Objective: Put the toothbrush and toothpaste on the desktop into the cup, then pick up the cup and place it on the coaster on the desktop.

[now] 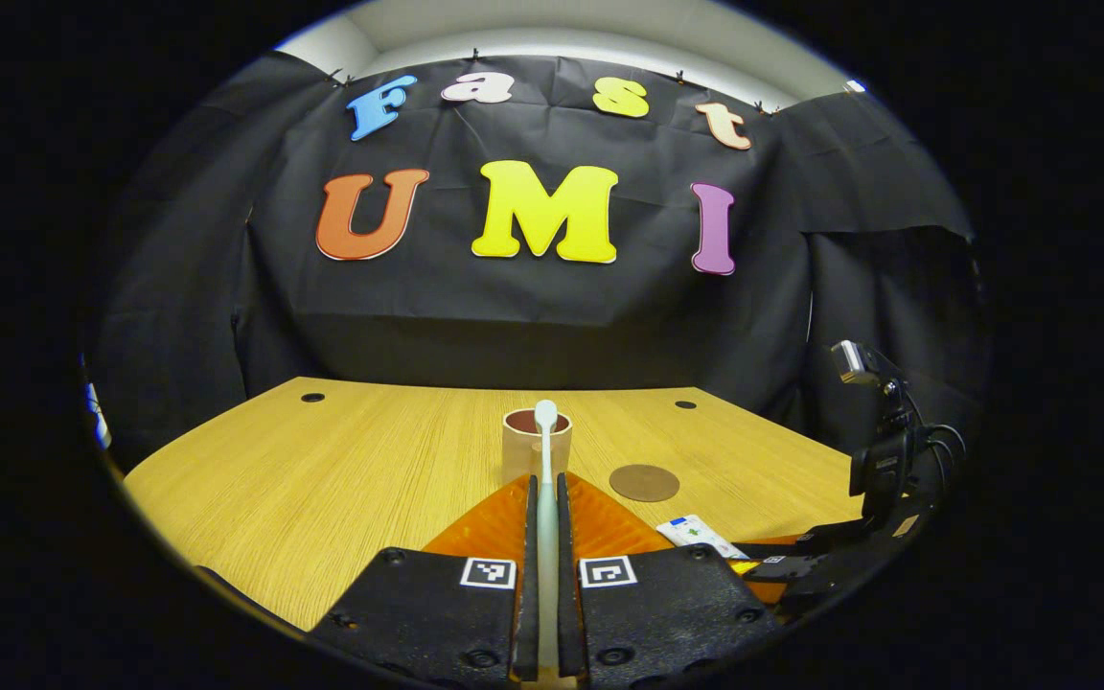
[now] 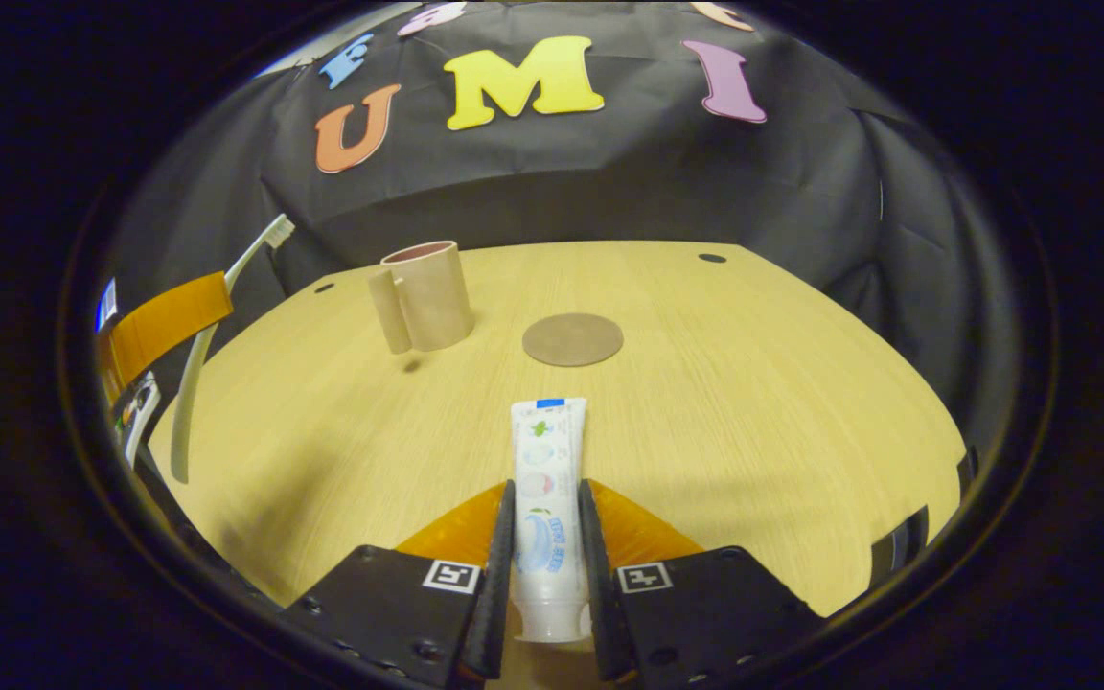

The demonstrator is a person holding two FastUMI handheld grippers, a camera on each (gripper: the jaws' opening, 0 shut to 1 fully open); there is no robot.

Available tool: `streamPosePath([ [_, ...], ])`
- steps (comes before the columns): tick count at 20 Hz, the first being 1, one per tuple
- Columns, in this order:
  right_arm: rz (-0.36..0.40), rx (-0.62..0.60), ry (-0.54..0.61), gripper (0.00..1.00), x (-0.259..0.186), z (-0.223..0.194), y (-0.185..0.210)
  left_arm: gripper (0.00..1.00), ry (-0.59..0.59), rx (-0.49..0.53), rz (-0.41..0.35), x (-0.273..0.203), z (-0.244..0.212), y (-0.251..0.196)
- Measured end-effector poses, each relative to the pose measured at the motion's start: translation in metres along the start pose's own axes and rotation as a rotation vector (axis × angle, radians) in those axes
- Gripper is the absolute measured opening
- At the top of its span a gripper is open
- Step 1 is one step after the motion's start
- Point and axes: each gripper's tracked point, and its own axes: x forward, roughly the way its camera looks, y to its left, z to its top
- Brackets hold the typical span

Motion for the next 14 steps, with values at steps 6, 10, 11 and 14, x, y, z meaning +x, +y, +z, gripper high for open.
streamPosePath([
  [6, 0.051, 0.001, -0.117, 0.31, -0.014, 0.033, 0.002, 0.1, -0.008, -0.018, -0.008, 0.02, 0.002, 0.004],
  [10, 0.09, -0.014, -0.245, 0.31, -0.038, 0.085, 0.011, 0.1, -0.014, -0.051, -0.021, 0.058, 0.024, 0.005],
  [11, 0.1, -0.016, -0.271, 0.31, -0.044, 0.093, 0.012, 0.1, -0.016, -0.067, -0.023, 0.071, 0.033, 0.006],
  [14, 0.131, -0.011, -0.33, 0.31, -0.062, 0.104, 0.014, 0.1, -0.058, -0.042, -0.016, 0.108, 0.062, 0.01],
])
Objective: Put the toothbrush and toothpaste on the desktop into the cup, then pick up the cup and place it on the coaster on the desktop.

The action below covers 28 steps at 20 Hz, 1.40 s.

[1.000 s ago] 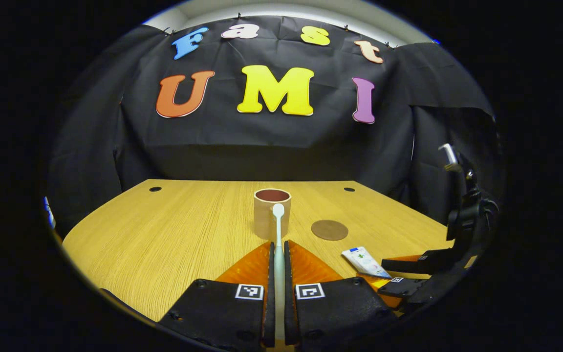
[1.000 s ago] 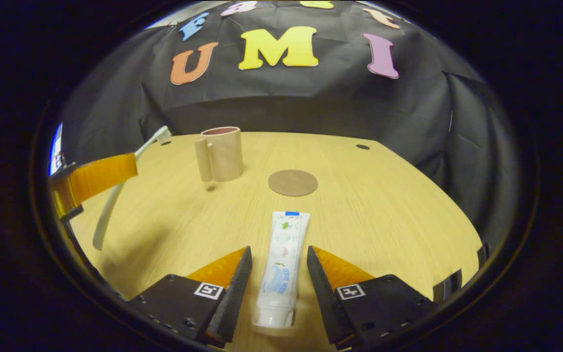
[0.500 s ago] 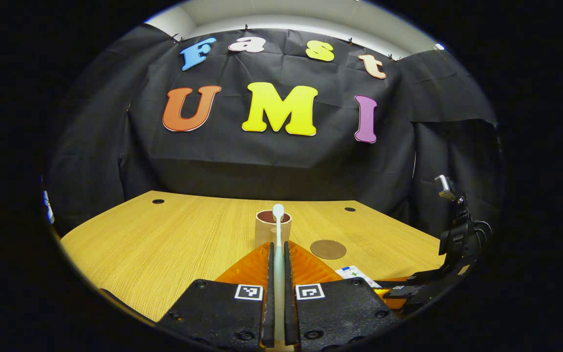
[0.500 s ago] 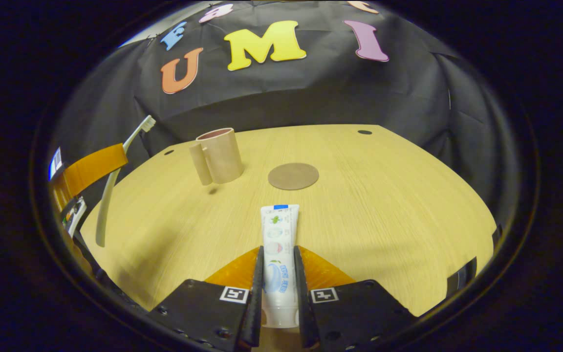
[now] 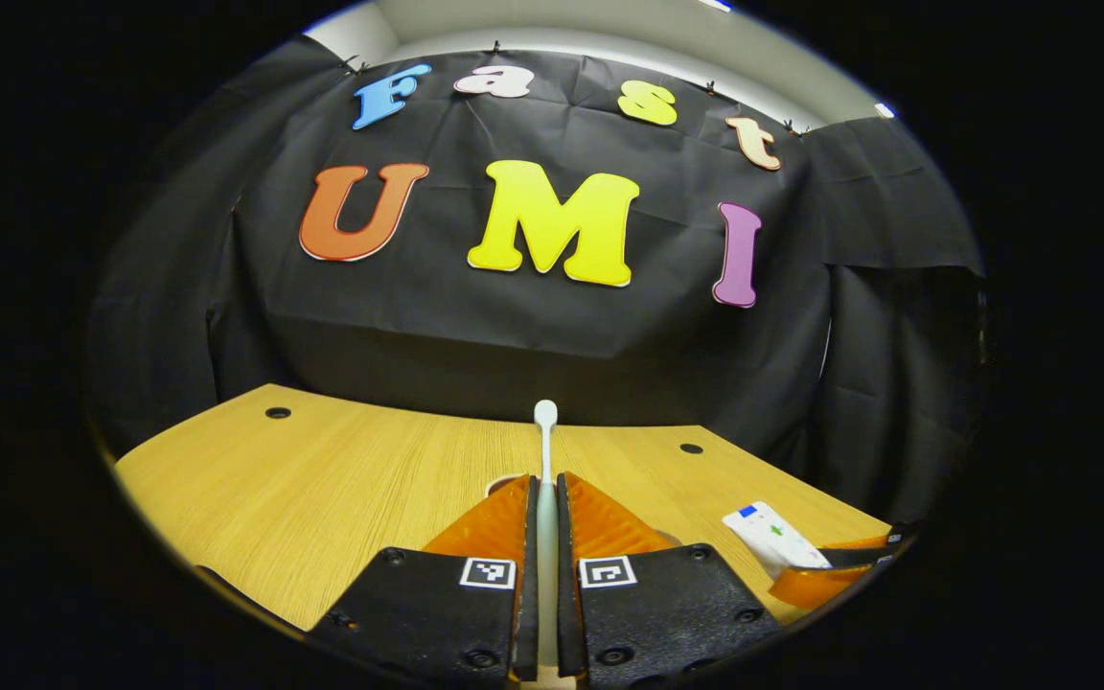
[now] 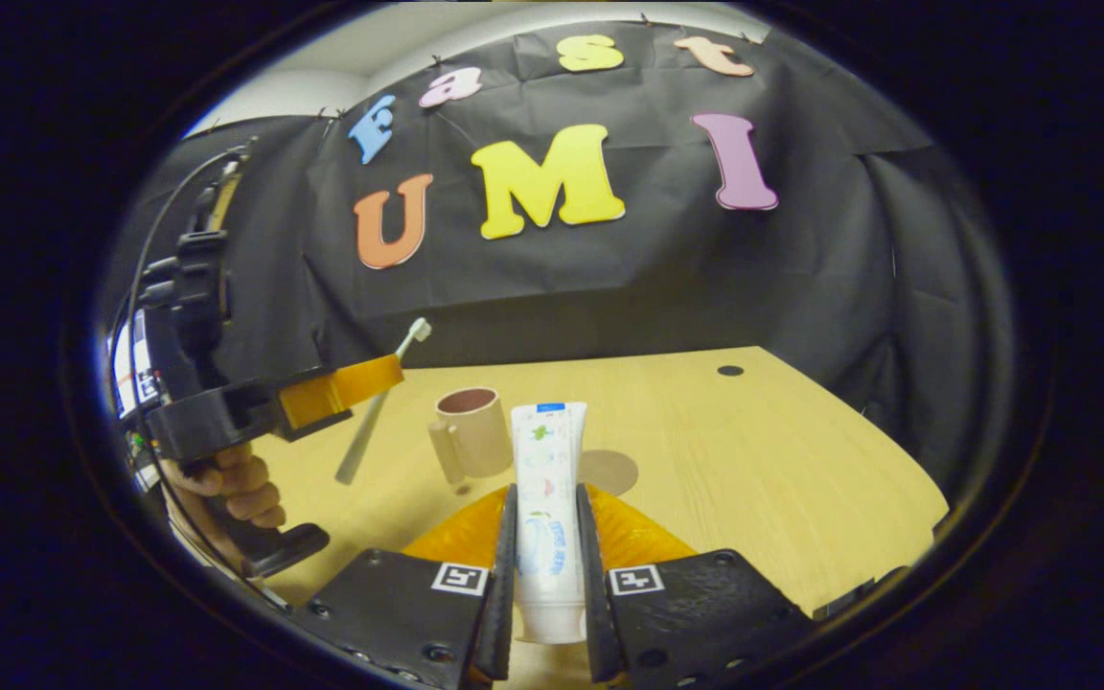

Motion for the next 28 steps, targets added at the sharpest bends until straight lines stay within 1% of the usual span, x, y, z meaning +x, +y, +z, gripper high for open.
streamPosePath([
  [1, -0.002, 0.003, -0.018, 0.31, -0.004, 0.002, -0.002, 0.1, -0.007, 0.008, -0.004, 0.013, 0.006, 0.002],
  [2, -0.012, 0.008, -0.034, 0.34, -0.007, 0.003, -0.005, 0.1, -0.013, 0.006, -0.012, 0.025, 0.011, 0.002],
  [3, -0.022, 0.012, -0.042, 0.31, -0.008, 0.0, -0.007, 0.1, -0.017, -0.003, -0.018, 0.037, 0.017, 0.004],
  [6, -0.002, -0.023, -0.038, 0.31, -0.013, -0.014, -0.002, 0.1, -0.034, -0.047, -0.072, 0.063, 0.031, 0.002],
  [7, 0.001, -0.028, -0.038, 0.31, -0.015, -0.016, -0.003, 0.11, -0.048, -0.043, -0.077, 0.068, 0.034, 0.003],
  [8, 0.0, -0.017, -0.039, 0.31, -0.018, -0.019, -0.005, 0.1, -0.056, -0.029, -0.066, 0.071, 0.035, 0.007],
  [10, 0.012, 0.022, -0.03, 0.31, -0.016, -0.024, -0.004, 0.11, -0.078, -0.021, -0.052, 0.077, 0.037, 0.015],
  [11, 0.015, 0.029, -0.02, 0.31, -0.014, -0.028, -0.004, 0.11, -0.065, -0.018, -0.065, 0.081, 0.032, 0.012],
  [14, 0.011, 0.018, -0.008, 0.31, -0.011, -0.034, -0.005, 0.11, -0.044, -0.008, -0.063, 0.082, 0.029, 0.013],
  [16, 0.01, 0.039, -0.004, 0.31, -0.011, -0.035, -0.004, 0.12, -0.05, -0.003, -0.066, 0.083, 0.031, 0.012],
  [17, 0.009, 0.053, -0.001, 0.34, -0.01, -0.036, -0.005, 0.11, -0.05, 0.007, -0.066, 0.083, 0.031, 0.011],
  [18, 0.007, 0.058, -0.003, 0.31, -0.011, -0.036, -0.005, 0.12, -0.053, 0.012, -0.068, 0.084, 0.032, 0.01],
  [19, 0.004, 0.053, -0.004, 0.34, -0.009, -0.036, -0.007, 0.12, -0.048, 0.014, -0.071, 0.084, 0.03, 0.009],
  [20, 0.001, 0.049, -0.008, 0.31, -0.009, -0.035, -0.008, 0.12, -0.045, 0.013, -0.075, 0.084, 0.028, 0.008],
  [21, 0.001, 0.05, -0.01, 0.31, -0.009, -0.035, -0.008, 0.12, -0.043, 0.014, -0.076, 0.085, 0.028, 0.007],
  [22, 0.005, 0.05, -0.007, 0.34, -0.008, -0.036, -0.007, 0.12, -0.041, 0.016, -0.069, 0.087, 0.027, 0.009],
  [23, 0.006, 0.05, -0.006, 0.31, -0.008, -0.038, -0.007, 0.12, -0.037, 0.02, -0.065, 0.088, 0.025, 0.01],
  [28, -0.003, 0.037, -0.012, 0.31, -0.004, -0.038, -0.009, 0.12, -0.032, 0.058, -0.04, 0.093, 0.023, 0.015],
])
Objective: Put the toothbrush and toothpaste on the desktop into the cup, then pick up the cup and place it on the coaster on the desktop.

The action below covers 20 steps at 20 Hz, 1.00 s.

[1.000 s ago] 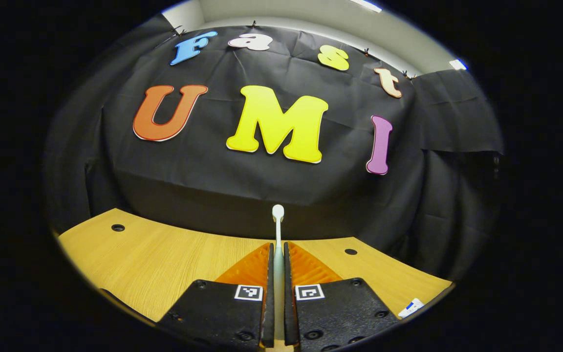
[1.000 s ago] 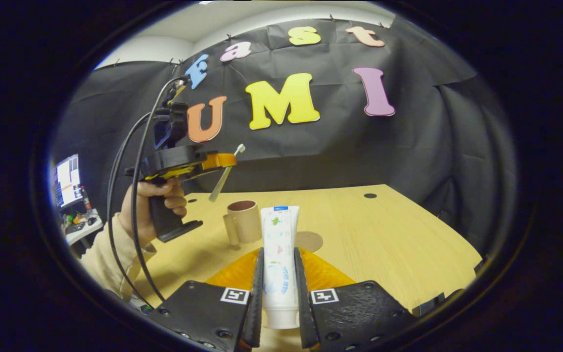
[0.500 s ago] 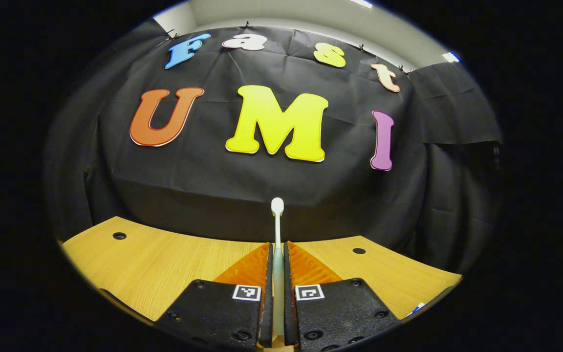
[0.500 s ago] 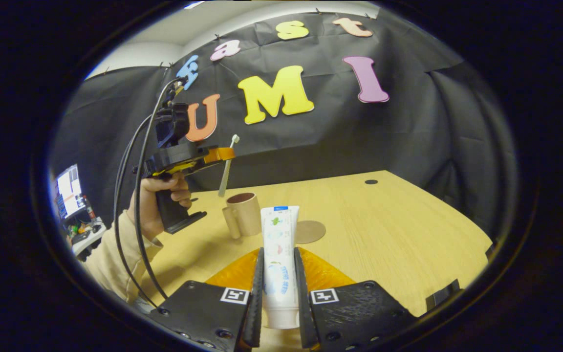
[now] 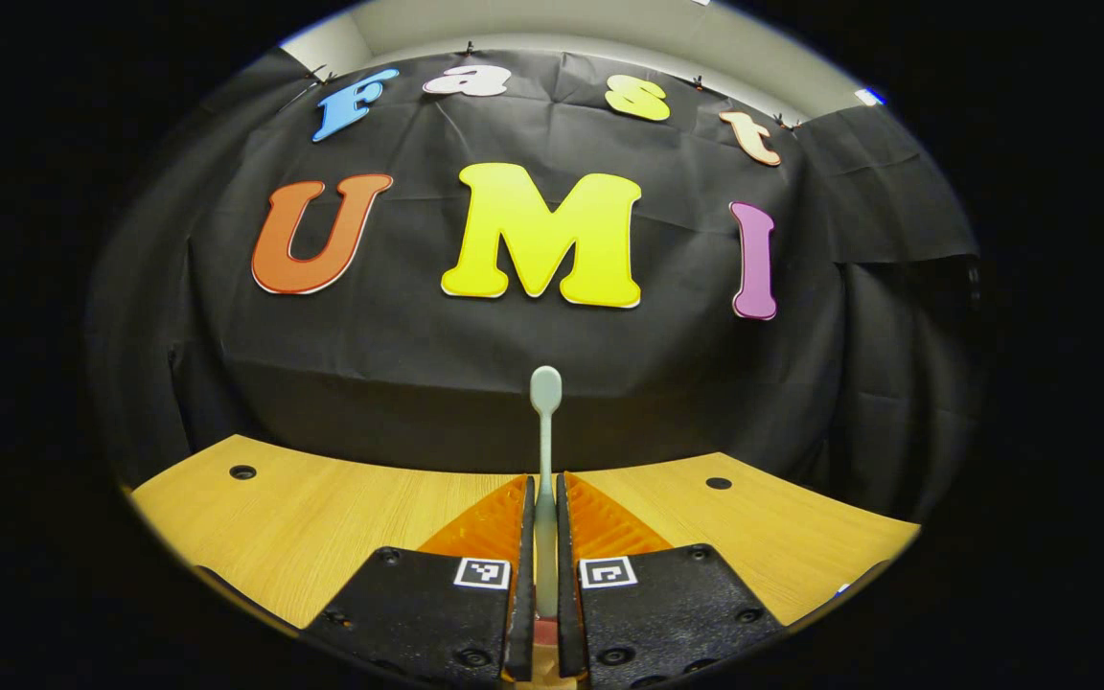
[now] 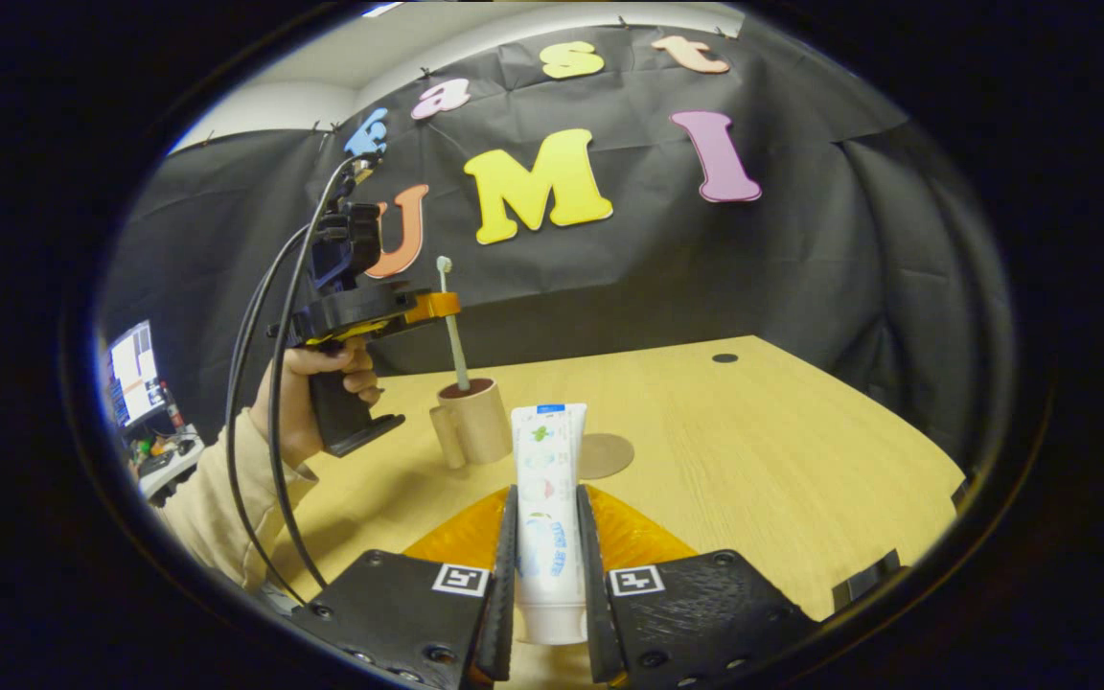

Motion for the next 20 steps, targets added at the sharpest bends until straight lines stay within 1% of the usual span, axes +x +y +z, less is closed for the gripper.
streamPosePath([
  [1, -0.002, -0.001, -0.002, 0.31, 0.002, 0.0, -0.001, 0.13, 0.011, 0.003, -0.006, 0.001, -0.003, -0.001],
  [2, -0.006, -0.001, -0.001, 0.31, 0.003, 0.0, -0.001, 0.18, 0.025, 0.009, -0.006, 0.002, -0.006, -0.001],
  [4, -0.009, -0.003, -0.003, 0.31, 0.006, 0.002, -0.001, 0.52, 0.069, 0.018, 0.01, 0.0, -0.016, 0.002],
  [6, -0.018, -0.01, -0.008, 0.31, 0.01, 0.005, -0.002, 0.87, 0.113, 0.012, -0.001, -0.007, -0.026, -0.002],
  [8, -0.021, -0.018, -0.02, 0.31, 0.016, 0.014, -0.001, 0.93, 0.107, 0.026, 0.013, -0.015, -0.023, 0.002],
  [9, -0.019, -0.021, -0.024, 0.31, 0.02, 0.018, 0.001, 0.99, 0.098, 0.034, 0.019, -0.021, -0.02, 0.005],
  [10, -0.013, -0.021, -0.028, 0.31, 0.025, 0.024, 0.006, 1.0, 0.083, 0.03, 0.019, -0.027, -0.015, 0.006],
  [11, -0.004, -0.019, -0.033, 0.34, 0.029, 0.031, 0.01, 1.0, 0.075, 0.026, 0.006, -0.031, -0.011, 0.006],
  [12, 0.007, -0.018, -0.037, 0.31, 0.035, 0.038, 0.015, 1.0, 0.063, 0.019, 0.0, -0.037, -0.007, 0.006],
  [13, 0.017, -0.018, -0.042, 0.31, 0.041, 0.046, 0.021, 1.0, 0.06, 0.025, 0.006, -0.047, -0.004, 0.01],
  [17, 0.071, -0.036, -0.105, 0.31, 0.071, 0.093, 0.048, 1.0, 0.031, 0.041, 0.058, -0.081, 0.006, 0.036],
  [20, 0.133, -0.003, -0.156, 0.31, 0.099, 0.129, 0.075, 1.0, 0.033, -0.003, 0.089, -0.107, -0.002, 0.06],
])
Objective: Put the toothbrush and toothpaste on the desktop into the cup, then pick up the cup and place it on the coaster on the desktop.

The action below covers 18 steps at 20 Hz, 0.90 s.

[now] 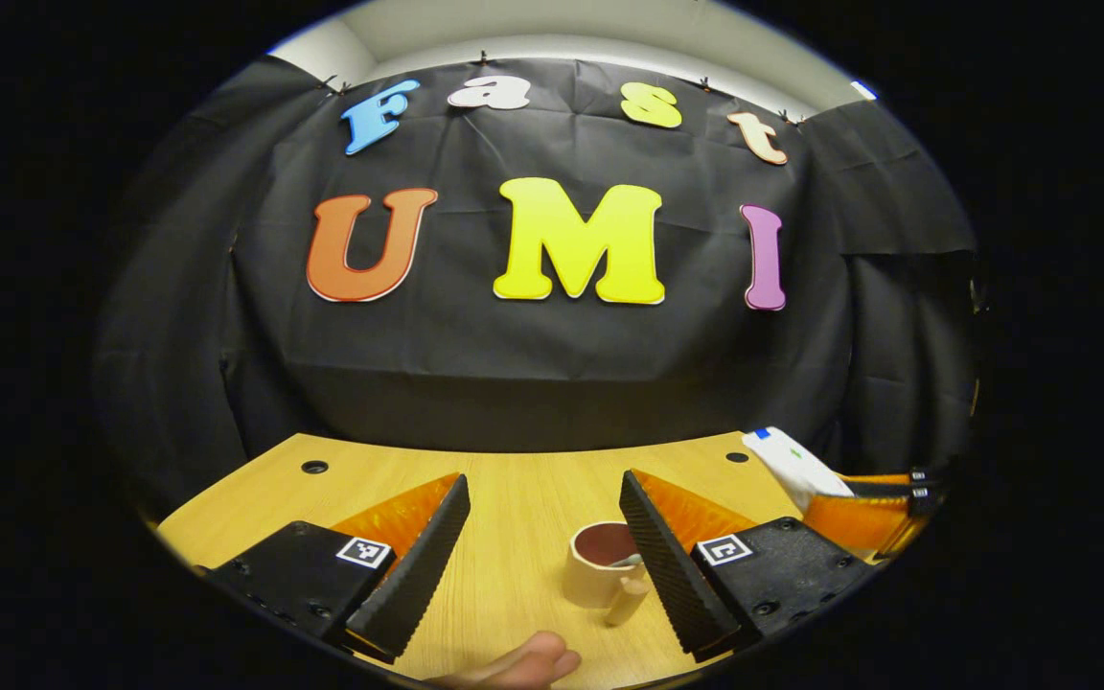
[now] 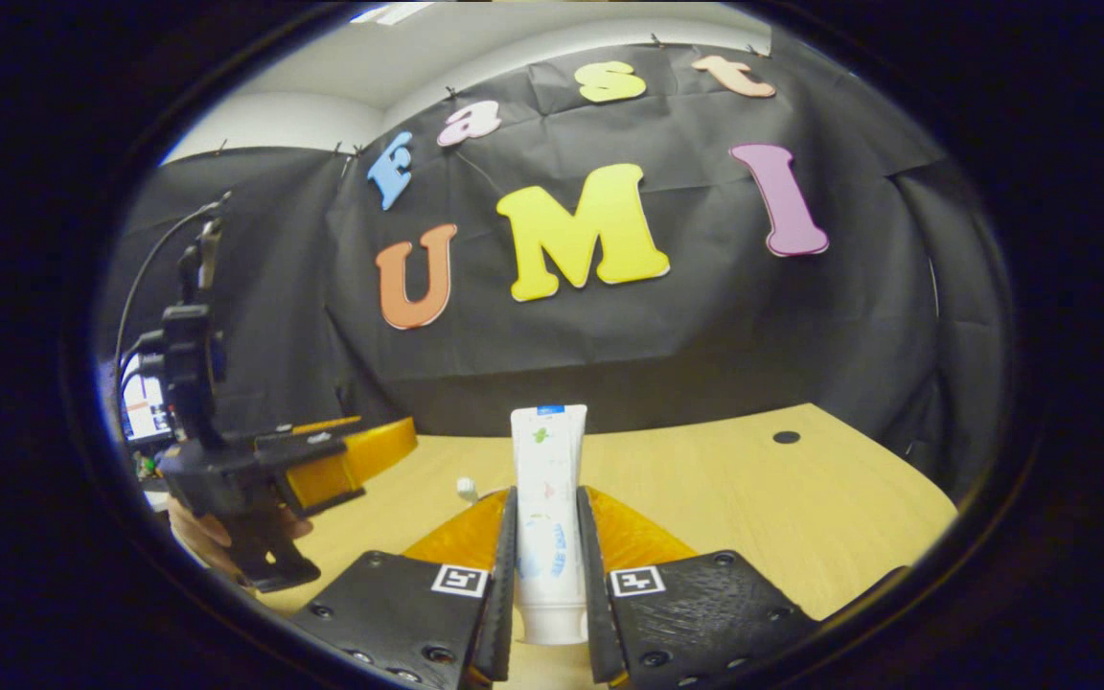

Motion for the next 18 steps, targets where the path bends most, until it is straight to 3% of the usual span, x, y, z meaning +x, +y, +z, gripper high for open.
streamPosePath([
  [3, 0.051, 0.042, -0.039, 0.31, 0.033, 0.021, 0.018, 1.0, 0.042, -0.024, 0.046, -0.021, -0.023, 0.027],
  [7, 0.058, 0.049, -0.043, 0.31, 0.07, 0.022, 0.027, 0.98, 0.064, -0.049, 0.091, -0.04, -0.049, 0.049],
  [8, 0.053, 0.041, -0.042, 0.33, 0.079, 0.02, 0.027, 0.89, 0.076, -0.055, 0.088, -0.042, -0.057, 0.049],
  [9, 0.043, 0.038, -0.041, 0.34, 0.086, 0.018, 0.025, 0.98, 0.084, -0.046, 0.078, -0.041, -0.063, 0.045],
  [13, 0.045, 0.026, -0.016, 0.31, 0.1, 0.005, 0.029, 0.98, 0.104, 0.031, 0.055, -0.04, -0.079, 0.037],
  [17, 0.05, 0.008, -0.017, 0.33, 0.108, -0.001, 0.033, 0.98, 0.099, 0.003, 0.007, -0.037, -0.081, 0.025],
  [18, 0.049, 0.007, -0.03, 0.26, 0.108, 0.002, 0.034, 0.98, 0.097, 0.005, 0.009, -0.037, -0.082, 0.026],
])
